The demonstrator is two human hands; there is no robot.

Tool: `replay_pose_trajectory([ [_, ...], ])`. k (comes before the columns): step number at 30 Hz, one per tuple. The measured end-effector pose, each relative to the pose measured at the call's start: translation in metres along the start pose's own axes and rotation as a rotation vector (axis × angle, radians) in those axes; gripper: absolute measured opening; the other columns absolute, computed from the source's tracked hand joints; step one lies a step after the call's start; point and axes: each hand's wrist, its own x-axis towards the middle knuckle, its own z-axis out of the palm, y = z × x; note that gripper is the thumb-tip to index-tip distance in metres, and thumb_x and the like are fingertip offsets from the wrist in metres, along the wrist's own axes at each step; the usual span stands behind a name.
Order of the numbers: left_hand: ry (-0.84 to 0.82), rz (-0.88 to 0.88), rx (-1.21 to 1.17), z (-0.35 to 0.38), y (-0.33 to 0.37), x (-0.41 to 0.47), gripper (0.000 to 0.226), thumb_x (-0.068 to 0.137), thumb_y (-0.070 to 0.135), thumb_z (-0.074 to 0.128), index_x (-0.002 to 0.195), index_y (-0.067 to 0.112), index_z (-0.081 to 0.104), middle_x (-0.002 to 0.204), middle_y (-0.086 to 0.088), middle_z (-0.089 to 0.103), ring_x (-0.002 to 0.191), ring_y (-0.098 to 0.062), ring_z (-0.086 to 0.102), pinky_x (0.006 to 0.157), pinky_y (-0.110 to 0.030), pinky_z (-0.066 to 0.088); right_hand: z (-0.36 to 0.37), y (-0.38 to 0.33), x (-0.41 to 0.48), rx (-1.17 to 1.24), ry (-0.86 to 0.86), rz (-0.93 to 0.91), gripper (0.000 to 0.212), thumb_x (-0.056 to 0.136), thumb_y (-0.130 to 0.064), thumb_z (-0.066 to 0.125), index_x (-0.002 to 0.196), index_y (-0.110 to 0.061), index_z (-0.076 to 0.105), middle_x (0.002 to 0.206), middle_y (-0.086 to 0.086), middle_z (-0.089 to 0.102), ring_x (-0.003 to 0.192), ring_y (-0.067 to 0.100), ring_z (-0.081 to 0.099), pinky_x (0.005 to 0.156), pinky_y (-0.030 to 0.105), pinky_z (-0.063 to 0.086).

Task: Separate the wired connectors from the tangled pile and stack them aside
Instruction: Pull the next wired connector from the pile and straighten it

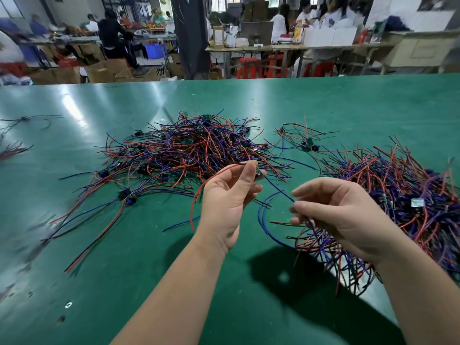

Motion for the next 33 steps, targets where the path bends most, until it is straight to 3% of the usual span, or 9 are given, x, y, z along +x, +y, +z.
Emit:
replay_pose_trajectory([
  [4, 0.054, -0.073, 0.067, -0.008, 0.002, 0.008, 0.027, 0.064, 0.041, 0.069, 0.079, 0.018, 0.065, 0.072, 0.002, 0.072, 0.052, -0.003, 0.058, 0.057, -0.014, 0.049, -0.004, -0.024, 0.013, 0.030, 0.012, 0.010, 0.011, 0.062, -0.005, 0.066, 0.069, -0.011, 0.074, 0.071, 0.011, 0.072, 0.062, 0.016, 0.070, 0.055, 0.017, 0.051],
  [8, 0.163, -0.058, 0.197, -0.022, 0.004, 0.019, 0.010, 0.090, 0.028, 0.062, 0.085, 0.021, 0.067, 0.076, 0.007, 0.074, 0.058, 0.000, 0.059, 0.055, -0.010, 0.045, -0.010, -0.061, 0.061, -0.047, 0.186, -0.054, 0.011, 0.083, 0.003, 0.059, 0.083, -0.008, 0.063, 0.065, 0.001, 0.071, 0.062, 0.008, 0.070, 0.054, 0.011, 0.050],
  [12, 0.351, 0.132, 0.696, -0.053, 0.009, 0.033, 0.017, 0.088, 0.012, 0.059, 0.092, 0.025, 0.070, 0.083, 0.007, 0.069, 0.070, -0.008, 0.057, 0.066, -0.019, 0.046, -0.019, -0.099, 0.118, -0.212, 0.322, -0.206, 0.013, 0.085, 0.000, 0.064, 0.080, -0.013, 0.065, 0.059, -0.004, 0.070, 0.066, 0.009, 0.072, 0.055, 0.014, 0.051],
  [16, 0.504, -0.002, 1.372, -0.082, 0.007, 0.040, 0.019, 0.085, 0.029, 0.057, 0.102, 0.034, 0.065, 0.132, -0.003, 0.049, 0.122, -0.025, 0.038, 0.097, -0.038, 0.034, -0.036, -0.100, 0.154, -0.423, 0.475, -0.258, 0.015, 0.086, -0.005, 0.065, 0.079, -0.018, 0.067, 0.067, -0.005, 0.070, 0.070, 0.009, 0.071, 0.065, 0.021, 0.055],
  [19, 0.532, -0.095, 1.512, -0.090, 0.002, 0.041, 0.031, 0.086, 0.033, 0.058, 0.117, 0.036, 0.058, 0.150, -0.009, 0.026, 0.138, -0.028, 0.017, 0.110, -0.047, 0.017, -0.048, -0.075, 0.153, -0.662, 0.539, -0.129, 0.018, 0.087, -0.012, 0.062, 0.101, -0.017, 0.069, 0.080, -0.002, 0.065, 0.075, 0.019, 0.063, 0.070, 0.034, 0.055],
  [25, 0.656, -0.053, 1.595, -0.098, 0.002, 0.049, 0.024, 0.086, 0.034, 0.055, 0.109, 0.035, 0.062, 0.118, -0.001, 0.051, 0.115, -0.029, 0.035, 0.096, -0.044, 0.022, -0.035, -0.036, 0.098, -0.645, 0.445, -0.043, 0.019, 0.086, -0.009, 0.063, 0.098, -0.022, 0.070, 0.089, 0.001, 0.069, 0.078, 0.015, 0.058, 0.083, 0.039, 0.052],
  [29, 0.610, -0.019, 1.538, -0.098, 0.004, 0.049, 0.022, 0.093, 0.030, 0.046, 0.092, 0.032, 0.068, 0.077, 0.008, 0.057, 0.094, -0.023, 0.043, 0.085, -0.040, 0.023, -0.021, -0.018, 0.055, -0.460, 0.389, -0.030, 0.021, 0.087, -0.002, 0.061, 0.091, -0.020, 0.071, 0.088, 0.000, 0.071, 0.077, 0.014, 0.062, 0.073, 0.027, 0.052],
  [31, 0.595, 0.085, 1.355, -0.093, 0.007, 0.047, 0.021, 0.092, 0.029, 0.048, 0.080, 0.029, 0.065, 0.071, 0.008, 0.060, 0.083, -0.021, 0.050, 0.080, -0.035, 0.030, -0.013, -0.007, 0.037, -0.379, 0.375, -0.046, 0.025, 0.086, 0.003, 0.060, 0.085, -0.021, 0.069, 0.084, -0.001, 0.072, 0.078, 0.012, 0.066, 0.072, 0.026, 0.054],
  [33, 0.561, 0.197, 1.007, -0.084, 0.012, 0.045, 0.017, 0.088, 0.026, 0.053, 0.077, 0.026, 0.066, 0.064, 0.009, 0.060, 0.061, -0.014, 0.050, 0.061, -0.026, 0.038, -0.006, 0.004, 0.025, -0.271, 0.350, -0.056, 0.025, 0.087, 0.006, 0.057, 0.085, -0.016, 0.069, 0.080, 0.001, 0.073, 0.076, 0.014, 0.068, 0.069, 0.025, 0.054],
])
